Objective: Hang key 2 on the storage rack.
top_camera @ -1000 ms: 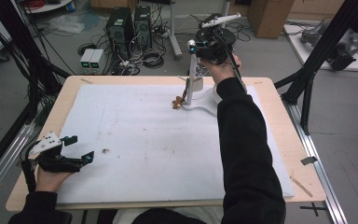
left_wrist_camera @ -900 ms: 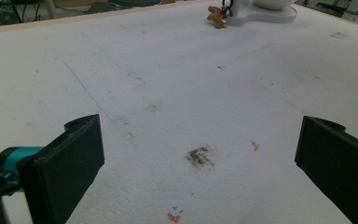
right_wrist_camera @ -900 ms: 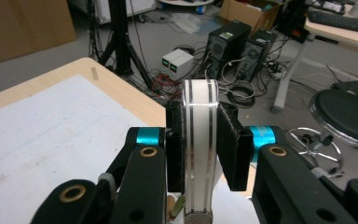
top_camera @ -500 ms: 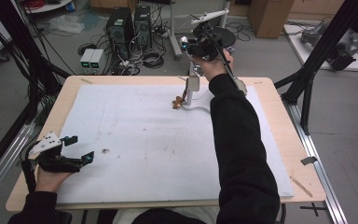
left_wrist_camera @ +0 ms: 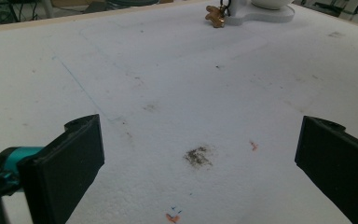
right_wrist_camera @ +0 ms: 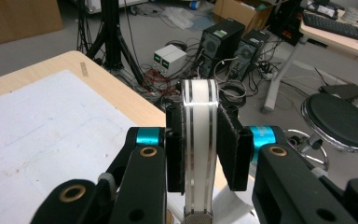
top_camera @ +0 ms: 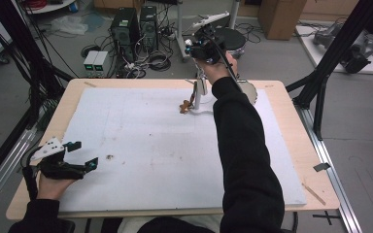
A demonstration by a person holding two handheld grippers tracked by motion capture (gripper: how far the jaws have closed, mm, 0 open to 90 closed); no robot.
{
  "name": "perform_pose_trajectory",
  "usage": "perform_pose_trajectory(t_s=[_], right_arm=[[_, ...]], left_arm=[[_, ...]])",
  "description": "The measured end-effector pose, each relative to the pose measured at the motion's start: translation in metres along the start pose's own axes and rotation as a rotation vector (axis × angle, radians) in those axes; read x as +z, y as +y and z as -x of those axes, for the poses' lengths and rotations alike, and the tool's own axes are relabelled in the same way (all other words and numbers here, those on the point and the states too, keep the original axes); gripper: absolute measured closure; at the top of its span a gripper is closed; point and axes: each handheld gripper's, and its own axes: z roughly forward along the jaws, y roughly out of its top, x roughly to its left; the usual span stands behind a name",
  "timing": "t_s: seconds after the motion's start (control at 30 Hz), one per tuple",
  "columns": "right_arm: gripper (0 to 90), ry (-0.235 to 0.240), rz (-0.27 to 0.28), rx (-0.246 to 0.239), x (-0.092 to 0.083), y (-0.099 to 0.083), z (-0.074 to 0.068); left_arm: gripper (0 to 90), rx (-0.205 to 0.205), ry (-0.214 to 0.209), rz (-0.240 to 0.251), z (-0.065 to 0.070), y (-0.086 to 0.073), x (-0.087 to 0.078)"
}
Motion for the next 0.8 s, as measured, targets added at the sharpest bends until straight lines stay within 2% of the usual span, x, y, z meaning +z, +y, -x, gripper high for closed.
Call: perform_pose_trajectory(t_s=[0.2, 0.3, 0.33, 0.37, 0.47, 0.5, 0.53, 0.57, 0.6, 0.63, 0.67, 0.7, 0.8], right_arm=[[74.1, 0.000, -0.013, -0.006, 0.006, -0.001, -0.001], [72.8, 0.027, -0.051, 0.030, 0.011, -0.004, 0.003], [69.1, 0.033, -0.058, 0.041, 0.011, -0.005, 0.003], [59.1, 0.031, -0.050, 0.041, 0.011, -0.006, 0.003], [40.9, 0.035, -0.027, 0.071, 0.005, -0.009, 0.004], [32.1, 0.043, -0.028, 0.087, 0.003, -0.010, 0.005], [24.3, 0.050, -0.037, 0.105, 0.002, -0.012, 0.006], [12.3, 0.054, -0.078, 0.140, 0.002, -0.014, 0.008], [9.5, 0.049, -0.099, 0.143, 0.001, -0.016, 0.009], [8.9, 0.021, -0.110, 0.129, -0.003, -0.018, 0.008], [8.9, 0.021, -0.110, 0.129, -0.003, -0.018, 0.008], [0.6, -0.008, -0.080, 0.109, -0.011, -0.024, 0.007], [0.6, 0.008, -0.076, 0.116, -0.017, -0.030, 0.009]], left_arm=[[1.7, -0.004, -0.001, 0.001, 0.000, 0.000, 0.000], [1.7, 0.001, 0.000, 0.002, 0.000, 0.000, -0.001], [1.7, 0.002, 0.000, 0.002, 0.000, 0.000, -0.001], [1.7, 0.003, 0.001, 0.002, -0.001, 0.000, -0.001], [1.7, 0.003, 0.001, 0.000, -0.001, 0.000, -0.001], [1.7, 0.002, 0.001, 0.002, 0.000, 0.000, -0.001], [1.7, 0.002, 0.001, 0.002, 0.000, 0.000, -0.001], [1.7, 0.002, 0.002, 0.002, -0.001, 0.000, -0.001], [1.7, 0.002, 0.002, 0.002, -0.001, 0.000, -0.001], [1.7, -0.002, 0.004, 0.004, -0.001, 0.000, -0.001], [1.7, -0.003, 0.005, 0.005, 0.000, 0.000, -0.001], [1.7, 0.001, 0.004, 0.004, 0.000, 0.000, -0.001], [1.7, -0.001, 0.005, 0.002, 0.000, 0.000, -0.001]])
